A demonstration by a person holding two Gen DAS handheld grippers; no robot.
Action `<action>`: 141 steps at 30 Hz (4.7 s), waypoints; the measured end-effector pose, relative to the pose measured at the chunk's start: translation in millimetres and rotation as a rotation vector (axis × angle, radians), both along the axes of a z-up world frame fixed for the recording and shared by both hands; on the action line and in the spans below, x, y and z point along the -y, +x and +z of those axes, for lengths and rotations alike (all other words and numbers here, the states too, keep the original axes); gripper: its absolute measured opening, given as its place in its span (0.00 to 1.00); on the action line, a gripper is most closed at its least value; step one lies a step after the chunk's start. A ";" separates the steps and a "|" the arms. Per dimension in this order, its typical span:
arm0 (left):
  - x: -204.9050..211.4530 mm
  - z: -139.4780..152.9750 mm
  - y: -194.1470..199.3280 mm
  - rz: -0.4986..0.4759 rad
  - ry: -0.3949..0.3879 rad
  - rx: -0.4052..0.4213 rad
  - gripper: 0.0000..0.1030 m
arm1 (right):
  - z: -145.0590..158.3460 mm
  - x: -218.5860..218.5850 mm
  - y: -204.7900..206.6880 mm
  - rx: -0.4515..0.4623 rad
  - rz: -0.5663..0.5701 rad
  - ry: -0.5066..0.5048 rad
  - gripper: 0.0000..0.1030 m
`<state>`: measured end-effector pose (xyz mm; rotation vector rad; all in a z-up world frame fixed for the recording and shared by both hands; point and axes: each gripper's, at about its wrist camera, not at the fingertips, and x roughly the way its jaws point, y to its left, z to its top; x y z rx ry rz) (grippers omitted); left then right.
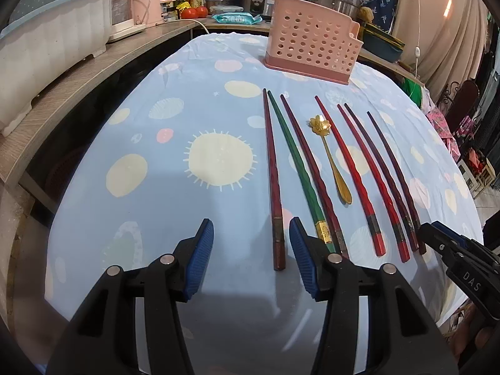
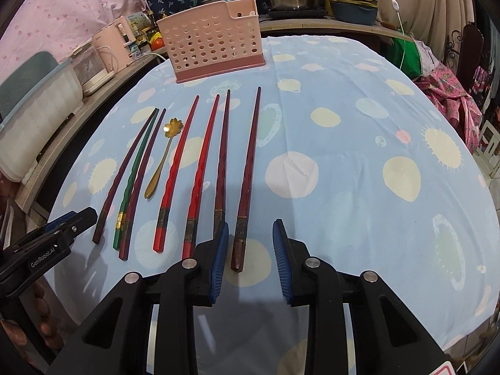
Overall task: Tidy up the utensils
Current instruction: 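Move both open tools back over the remaining chopsticks, then grasp a dark red chopstick with left tool while right tool grasps another, then lift and carry both dark red chopsticks to the pink basket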
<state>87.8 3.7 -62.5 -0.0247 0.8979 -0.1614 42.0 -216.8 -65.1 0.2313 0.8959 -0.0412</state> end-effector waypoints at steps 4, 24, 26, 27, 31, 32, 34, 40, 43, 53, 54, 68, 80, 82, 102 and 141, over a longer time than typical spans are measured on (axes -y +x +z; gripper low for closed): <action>0.0 -3.1 0.4 0.001 -0.002 -0.011 0.47 | -3.5 0.2 1.5 -0.011 -0.001 0.003 0.22; 5.8 -9.3 2.0 -0.015 0.009 -0.017 0.41 | -7.5 3.0 4.2 -0.013 -0.006 0.000 0.14; 6.2 -9.7 2.3 -0.015 0.012 -0.016 0.37 | -7.7 3.1 4.3 -0.013 -0.006 -0.001 0.14; 6.3 -9.8 2.6 -0.017 0.010 -0.016 0.33 | -7.7 2.8 4.3 -0.013 -0.006 -0.001 0.14; 7.2 -10.3 3.5 -0.022 0.002 -0.020 0.27 | -8.1 3.1 4.5 -0.013 -0.006 -0.001 0.14; 7.2 -10.2 3.6 -0.025 0.001 -0.021 0.23 | -8.0 3.0 4.6 -0.013 -0.006 -0.002 0.14; 7.6 -9.9 4.0 -0.032 -0.003 -0.023 0.16 | -8.1 3.1 4.6 -0.012 -0.006 -0.002 0.14; 7.7 -10.7 4.1 -0.043 -0.016 -0.027 0.07 | -8.2 3.0 4.4 -0.012 -0.006 0.001 0.14; 7.0 -10.4 3.7 -0.046 -0.025 -0.029 0.07 | -8.3 3.0 5.3 -0.011 -0.005 0.001 0.13; 6.0 -7.4 1.7 -0.046 -0.037 -0.030 0.07 | -6.6 5.0 5.6 -0.009 0.000 0.016 0.07; 6.1 -6.7 1.3 -0.045 -0.038 -0.029 0.07 | -6.4 4.9 5.0 -0.008 0.001 0.016 0.07; 1.7 14.2 -1.6 -0.036 -0.044 0.010 0.07 | 10.1 9.8 1.2 0.037 0.000 0.026 0.07; -7.4 45.7 3.5 -0.009 -0.070 0.083 0.07 | 40.1 18.0 0.9 0.110 -0.004 0.045 0.07; -8.7 53.5 5.6 -0.006 -0.074 0.100 0.07 | 43.6 18.6 1.7 0.119 -0.003 0.046 0.07; -8.7 151.1 51.1 0.012 -0.122 0.327 0.07 | 118.7 40.9 38.2 0.314 -0.018 0.032 0.07; 42.0 297.3 238.4 -0.003 -0.197 0.662 0.07 | 274.5 84.9 245.2 0.669 -0.039 0.189 0.07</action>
